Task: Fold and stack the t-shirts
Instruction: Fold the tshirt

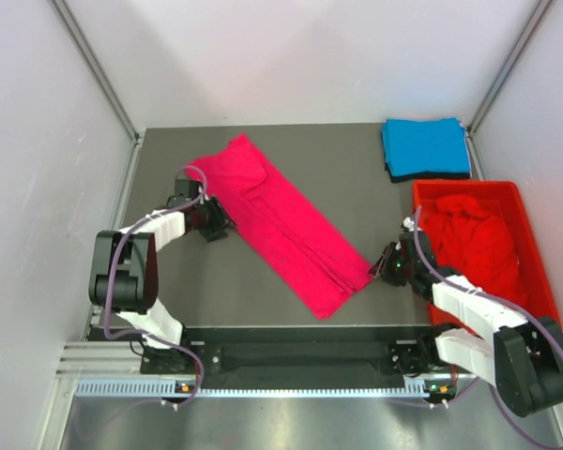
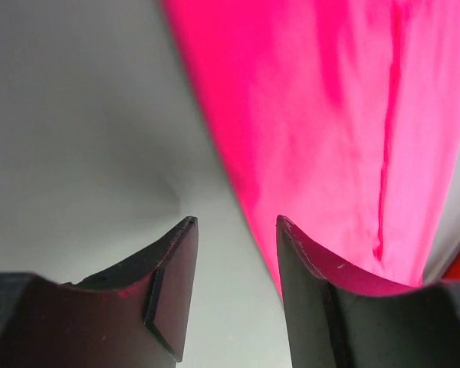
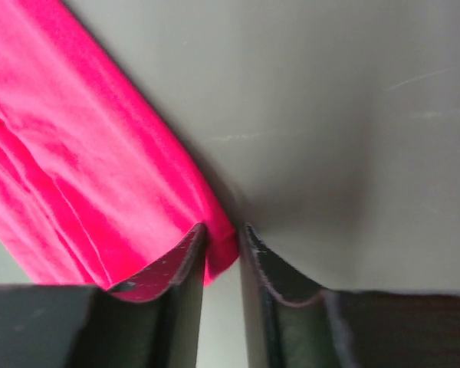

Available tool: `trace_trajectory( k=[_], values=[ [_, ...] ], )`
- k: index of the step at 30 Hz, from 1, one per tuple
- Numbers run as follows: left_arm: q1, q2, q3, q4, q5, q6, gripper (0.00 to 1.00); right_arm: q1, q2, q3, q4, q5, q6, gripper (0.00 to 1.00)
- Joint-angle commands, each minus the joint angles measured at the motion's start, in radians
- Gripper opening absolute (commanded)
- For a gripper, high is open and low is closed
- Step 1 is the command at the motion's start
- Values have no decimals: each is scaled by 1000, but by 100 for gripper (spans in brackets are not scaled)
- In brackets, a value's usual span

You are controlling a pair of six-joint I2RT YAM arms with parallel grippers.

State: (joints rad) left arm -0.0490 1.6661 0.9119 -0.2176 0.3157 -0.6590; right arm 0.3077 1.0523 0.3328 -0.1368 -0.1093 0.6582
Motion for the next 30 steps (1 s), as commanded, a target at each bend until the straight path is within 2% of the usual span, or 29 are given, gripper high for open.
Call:
trace_trajectory(
  k=[1, 10, 15, 17, 19, 20, 22, 25, 27, 30],
  values=[
    [-35, -65, -39, 26, -4, -5, 51, 14, -28, 47, -87, 77, -8, 27],
    [-100, -11, -67, 49, -56, -56, 50, 93, -98, 195, -216, 152, -75, 32],
    [-156, 17, -56, 66, -136, -83, 48, 165, -147, 203, -179, 79, -83, 34],
    [-163, 23, -51, 63, -153, -90, 47, 208, -153, 201, -153, 50, -110, 32],
    [-163, 27, -45, 58, -156, -90, 42, 285, -143, 204, -141, 52, -123, 29],
    [-164, 29, -41, 40, -164, -84, 34, 310, -127, 204, -141, 59, -130, 26],
    [-164, 24, -30, 12, -191, -71, 25, 379, -111, 201, -133, 85, -128, 22],
    [-164, 9, -13, -49, -242, -42, 2, 477, -88, 184, -83, 103, -92, 20],
    [-164, -8, -8, -92, -279, -31, 0, 536, -71, 167, -48, 146, -62, 20],
    [-164, -32, -13, -108, -303, -18, 0, 692, -9, 164, 9, 225, -32, 20]
  ],
)
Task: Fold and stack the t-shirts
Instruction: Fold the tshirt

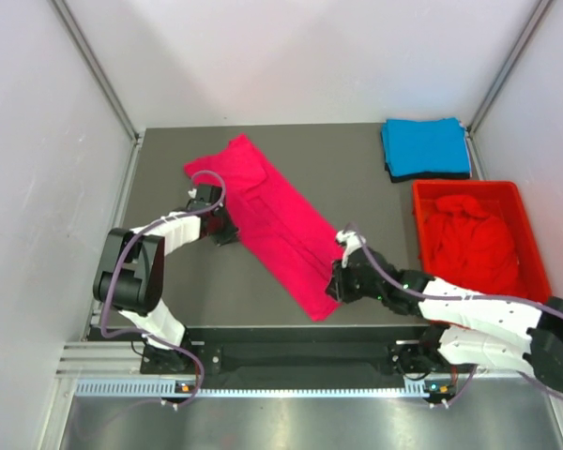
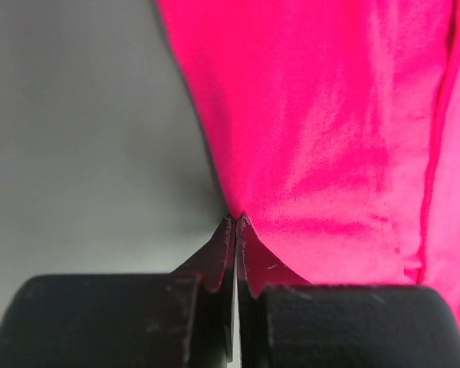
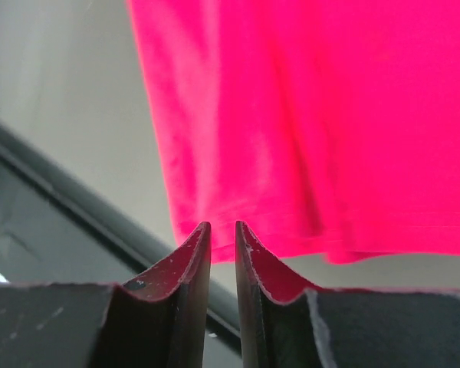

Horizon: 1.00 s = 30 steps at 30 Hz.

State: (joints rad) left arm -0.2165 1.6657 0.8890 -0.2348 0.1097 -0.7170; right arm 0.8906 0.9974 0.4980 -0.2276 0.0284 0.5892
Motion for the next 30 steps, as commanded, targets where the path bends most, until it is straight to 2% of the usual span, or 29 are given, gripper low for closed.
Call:
trace_trajectory(
  k=[1, 3, 6, 7, 10, 14, 17, 20, 21, 22, 27, 30],
  values=[
    [3, -38, 10, -95, -99, 40, 0, 135, 64, 1, 103, 109, 47, 20],
    [3, -43, 16, -103, -100, 42, 0, 194, 128, 17, 116, 134, 72, 20],
    [3, -43, 30, -135, -132, 39, 13, 260, 214, 43, 116, 201, 106, 19],
    [3, -44, 34, -155, -140, 33, 26, 274, 234, 53, 116, 211, 125, 18],
    [6, -69, 48, -191, -188, 18, 43, 323, 291, 59, 134, 228, 156, 18],
    [46, -124, 91, -186, -220, 39, 52, 344, 277, 106, 100, 194, 155, 19],
    [106, -121, 172, -175, -185, 71, 57, 337, 225, 169, 62, 165, 117, 25],
    [201, -45, 247, -152, -118, 79, 57, 276, 216, 252, 16, 134, 41, 29],
    [209, 4, 283, -144, -57, 73, 56, 211, 221, 266, 19, 93, 18, 30],
    [268, 28, 297, -129, -26, 74, 56, 176, 234, 289, 42, 67, -36, 31],
    [318, 181, 405, -38, 41, 116, 58, -69, 271, 365, 51, -102, -195, 32],
    [348, 291, 502, -43, 83, 107, 58, -143, 293, 412, 39, -139, -229, 33]
  ],
)
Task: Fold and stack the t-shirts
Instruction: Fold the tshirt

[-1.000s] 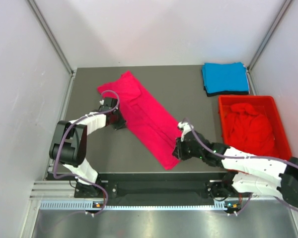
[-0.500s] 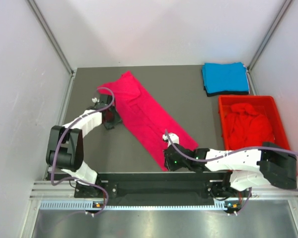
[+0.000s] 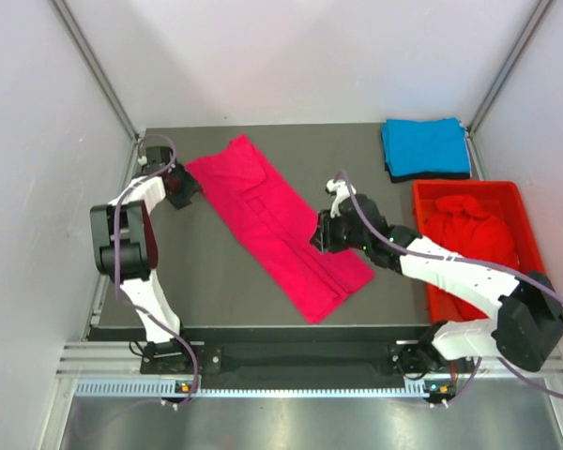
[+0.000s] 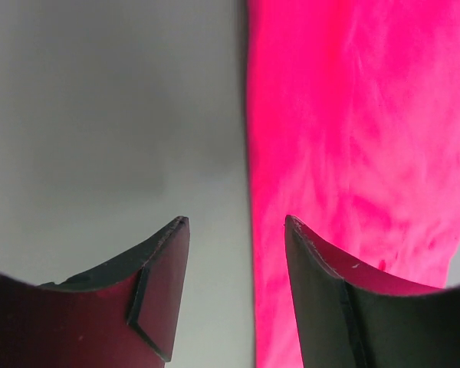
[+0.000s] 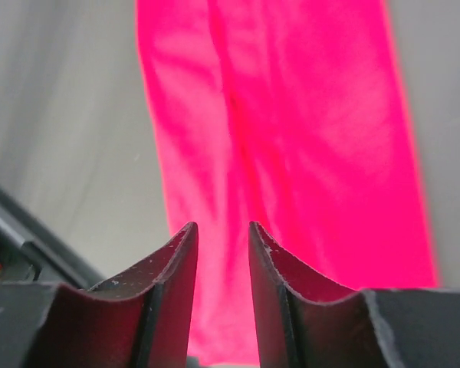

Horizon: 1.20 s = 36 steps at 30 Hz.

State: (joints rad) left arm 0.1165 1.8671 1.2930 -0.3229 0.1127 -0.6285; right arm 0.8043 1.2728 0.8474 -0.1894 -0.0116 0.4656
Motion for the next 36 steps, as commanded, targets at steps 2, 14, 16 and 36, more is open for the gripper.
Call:
trace_trajectory(
  k=[2, 14, 16, 36],
  values=[
    [32, 133, 130, 79, 128, 10, 58, -76, 33, 67, 5, -108, -122, 34],
    [43, 334, 308, 97, 65, -10, 29, -171, 125, -2, 91, -99, -113, 34],
    [45, 354, 322, 140, 56, -13, 16, -185, 120, -7, 99, -93, -110, 34],
    [89, 707, 825, 47, 225, -40, 27, -251, 289, 12, 212, -131, -51, 40]
  ],
)
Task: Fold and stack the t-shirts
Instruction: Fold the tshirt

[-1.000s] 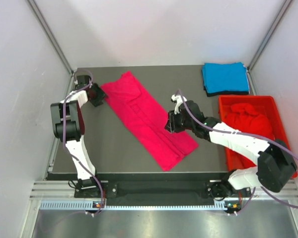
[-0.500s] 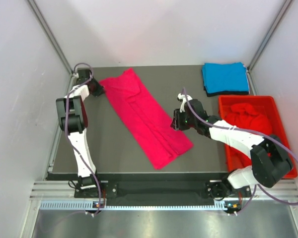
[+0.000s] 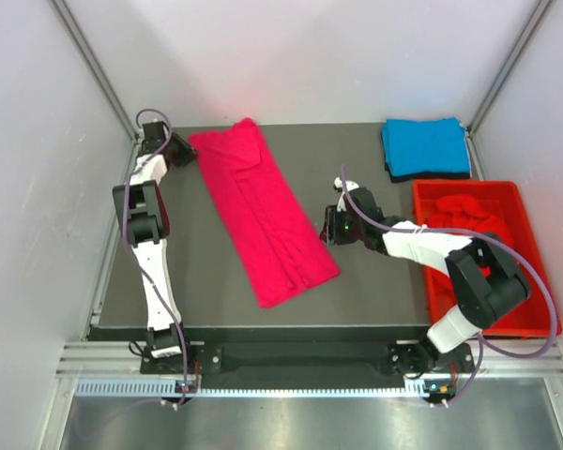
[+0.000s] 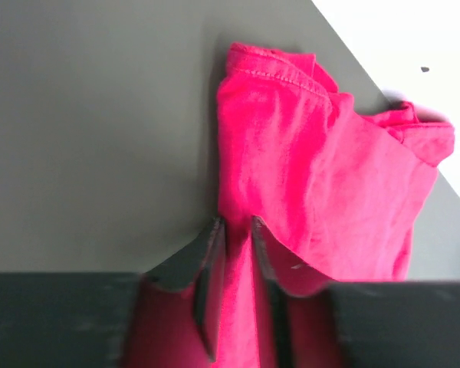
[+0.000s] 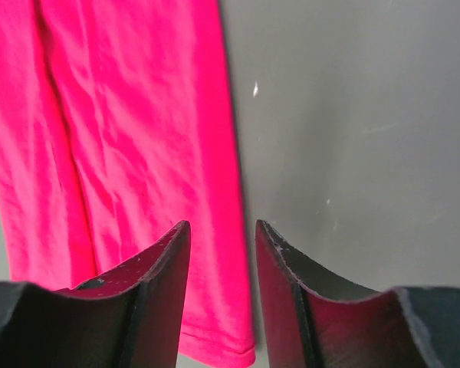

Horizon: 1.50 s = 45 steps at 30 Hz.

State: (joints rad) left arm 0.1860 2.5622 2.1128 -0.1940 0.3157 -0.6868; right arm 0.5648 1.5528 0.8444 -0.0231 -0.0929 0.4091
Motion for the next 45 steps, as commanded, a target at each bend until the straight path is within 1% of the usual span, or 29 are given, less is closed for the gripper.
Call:
trace_trajectory(
  k=[1, 2, 3, 4, 5, 6, 7, 8, 9, 10, 11, 12, 13, 15, 16, 18, 19, 20, 21, 22, 23, 25, 27, 28, 31, 37, 40, 44, 45],
  values=[
    [26, -11, -32, -116, 20, 23, 29, -11, 9, 12, 45, -60, 5, 41],
    [29, -81, -75, -155, -16, 27, 33, -11, 6, 2, 43, -80, 4, 41],
    [35, -132, -135, -147, -44, 30, 35, -11, -3, -4, 42, -93, 4, 43],
    [39, -184, -272, -133, -70, 30, 37, -13, -10, -10, 34, -105, 4, 43],
    [44, -291, -337, -116, -99, 38, 40, -14, -14, -24, 28, -128, 0, 45],
    [50, -342, -396, -102, -134, 44, 43, -13, -28, -31, 26, -133, -3, 46],
    [47, -393, -497, -105, -145, 50, 43, -14, -36, -39, -7, -134, -4, 47],
    [37, -490, -549, -96, -145, 67, 44, -14, -55, -63, -11, -140, -1, 48],
    [27, -538, -601, -94, -141, 75, 45, -14, -63, -74, -15, -149, -4, 50],
    [17, -583, -699, -93, -132, 81, 46, -17, -68, -82, -24, -159, -7, 51],
    [-6, -671, -750, -99, -121, 84, 46, -20, -72, -85, -62, -159, -15, 52],
    [-25, -719, -807, -102, -112, 82, 46, -20, -77, -90, -75, -160, -18, 52],
    [-45, -809, -920, -93, -100, 95, 46, -23, -83, -96, -81, -160, -21, 53],
    [-114, -897, -1025, -102, -116, 99, 46, -28, -97, -105, -124, -160, -16, 53],
    [-140, -980, -1128, -96, -101, 93, 47, -31, -99, -105, -136, -163, -18, 53],
    [-224, -1048, -1221, -90, -58, 63, 47, -34, -118, -122, -155, -166, -18, 53],
    [-247, -1113, -1299, -93, -46, 28, 47, -37, -122, -126, -161, -166, -21, 52],
    [-290, -1151, -1339, -85, -43, 7, 47, -40, -125, -133, -161, -166, -23, 52],
    [-305, -1189, -1376, -81, -41, -14, 47, -43, -123, -136, -163, -166, -27, 52],
    [-321, -1264, -1439, -70, -59, -55, 47, -54, -120, -139, -161, -166, -29, 51],
    [-359, -1299, -1467, -67, -73, -74, 47, -59, -119, -143, -158, -168, -32, 51],
    [-393, -1365, -1533, -62, -87, -135, 49, -71, -106, -146, -146, -182, -35, 48],
    [-425, -1390, -1588, -48, -73, -170, 49, -72, -91, -143, -143, -195, -41, 46],
    [-439, -1411, -1605, -41, -73, -203, 49, -74, -89, -145, -138, -206, -44, 46],
    [-535, -1454, -1648, -45, -119, -258, 48, -74, -88, -166, -123, -223, -39, 43],
    [-661, -1530, -1731, -44, -207, -365, 47, -74, -80, -203, -101, -228, -39, 39],
    [-692, -1522, -1757, -39, -214, -398, 45, -74, -66, -214, -101, -222, -41, 34],
    [-778, -1544, -1775, -61, -276, -441, 45, -74, -71, -229, -86, -228, -43, 27],
    [-789, -1553, -1781, -68, -286, -451, 45, -74, -69, -229, -84, -228, -43, 22]
  ],
)
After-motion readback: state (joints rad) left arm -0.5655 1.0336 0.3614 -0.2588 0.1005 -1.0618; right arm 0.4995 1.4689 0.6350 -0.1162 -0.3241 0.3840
